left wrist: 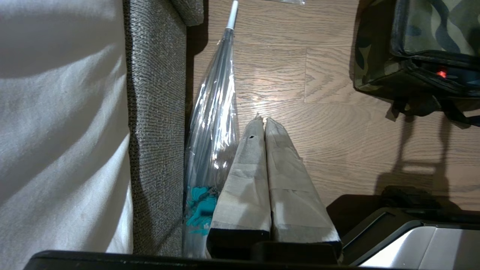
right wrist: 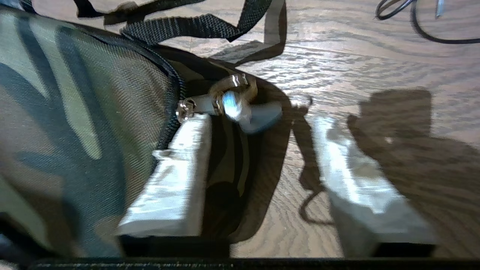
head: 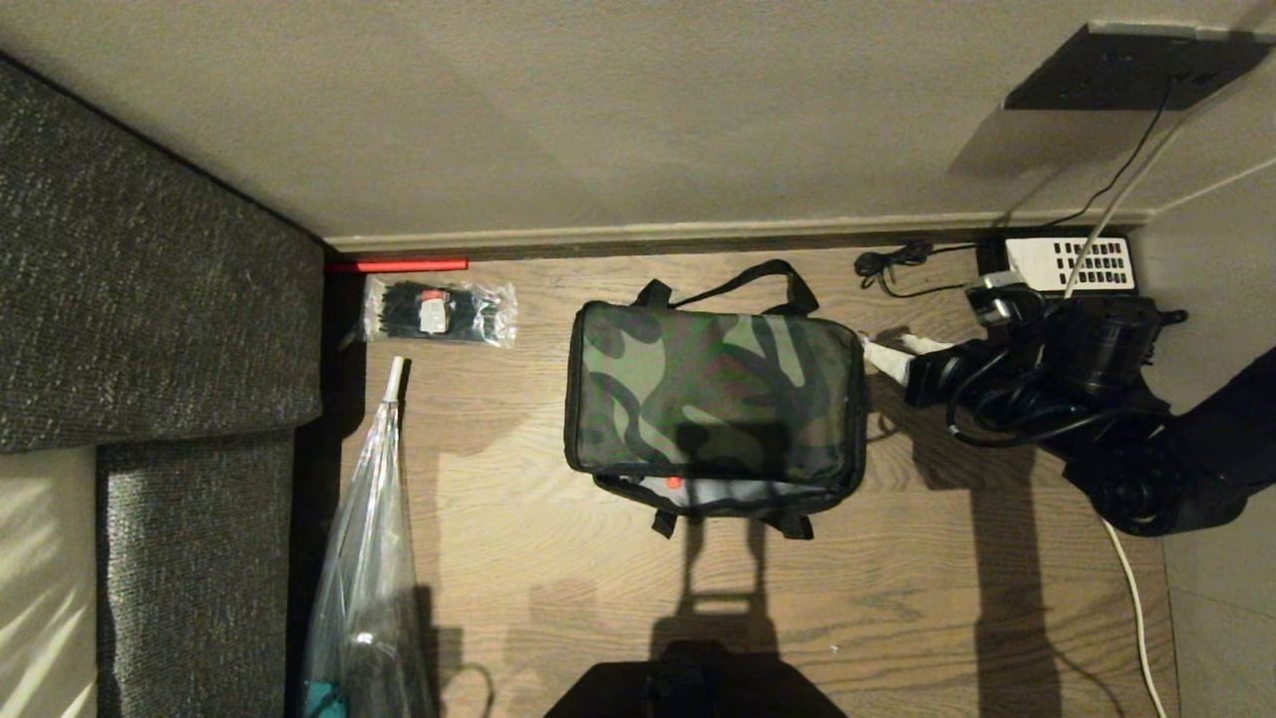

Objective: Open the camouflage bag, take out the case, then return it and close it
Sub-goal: Open the top of the storage box

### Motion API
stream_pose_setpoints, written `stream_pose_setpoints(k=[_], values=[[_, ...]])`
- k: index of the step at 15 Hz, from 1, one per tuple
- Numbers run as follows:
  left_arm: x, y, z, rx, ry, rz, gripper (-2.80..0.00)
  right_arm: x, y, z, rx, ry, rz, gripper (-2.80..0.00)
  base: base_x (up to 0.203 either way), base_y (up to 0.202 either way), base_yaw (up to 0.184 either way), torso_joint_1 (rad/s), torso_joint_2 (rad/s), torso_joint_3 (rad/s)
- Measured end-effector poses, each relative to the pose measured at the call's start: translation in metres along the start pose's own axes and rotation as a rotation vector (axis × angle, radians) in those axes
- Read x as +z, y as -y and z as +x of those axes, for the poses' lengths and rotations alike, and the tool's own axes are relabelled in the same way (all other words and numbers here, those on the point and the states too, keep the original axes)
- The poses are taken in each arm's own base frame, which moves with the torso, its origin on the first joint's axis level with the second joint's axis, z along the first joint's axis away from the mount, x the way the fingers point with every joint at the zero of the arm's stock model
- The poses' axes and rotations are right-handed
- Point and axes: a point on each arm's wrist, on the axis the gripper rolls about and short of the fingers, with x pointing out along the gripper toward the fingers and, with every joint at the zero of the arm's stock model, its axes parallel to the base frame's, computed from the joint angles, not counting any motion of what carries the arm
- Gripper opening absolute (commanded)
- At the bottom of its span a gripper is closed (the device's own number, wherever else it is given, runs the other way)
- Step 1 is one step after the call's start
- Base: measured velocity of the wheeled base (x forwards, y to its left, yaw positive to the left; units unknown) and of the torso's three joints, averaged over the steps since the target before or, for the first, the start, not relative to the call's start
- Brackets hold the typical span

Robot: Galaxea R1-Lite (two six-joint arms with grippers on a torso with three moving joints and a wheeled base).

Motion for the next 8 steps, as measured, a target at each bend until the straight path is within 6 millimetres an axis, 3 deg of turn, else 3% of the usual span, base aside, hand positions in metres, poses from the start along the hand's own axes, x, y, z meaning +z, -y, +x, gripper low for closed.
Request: stream_pose_setpoints(k=[4, 8], values=[[0.000, 0.000, 0.000, 0.000, 0.000, 0.000, -2.80, 0.004, 0.000, -0.007, -0.001, -0.008, 0.012, 0.00, 0.000, 0.000, 0.000, 0.000, 0.00, 0.000], [0.000, 0.000, 0.000, 0.000, 0.000, 0.000, -2.80, 0.000, -0.023, -0.034, 0.047, -0.154, 0.225, 0.00, 0.000, 0.000, 0.000, 0.000, 0.00, 0.000]])
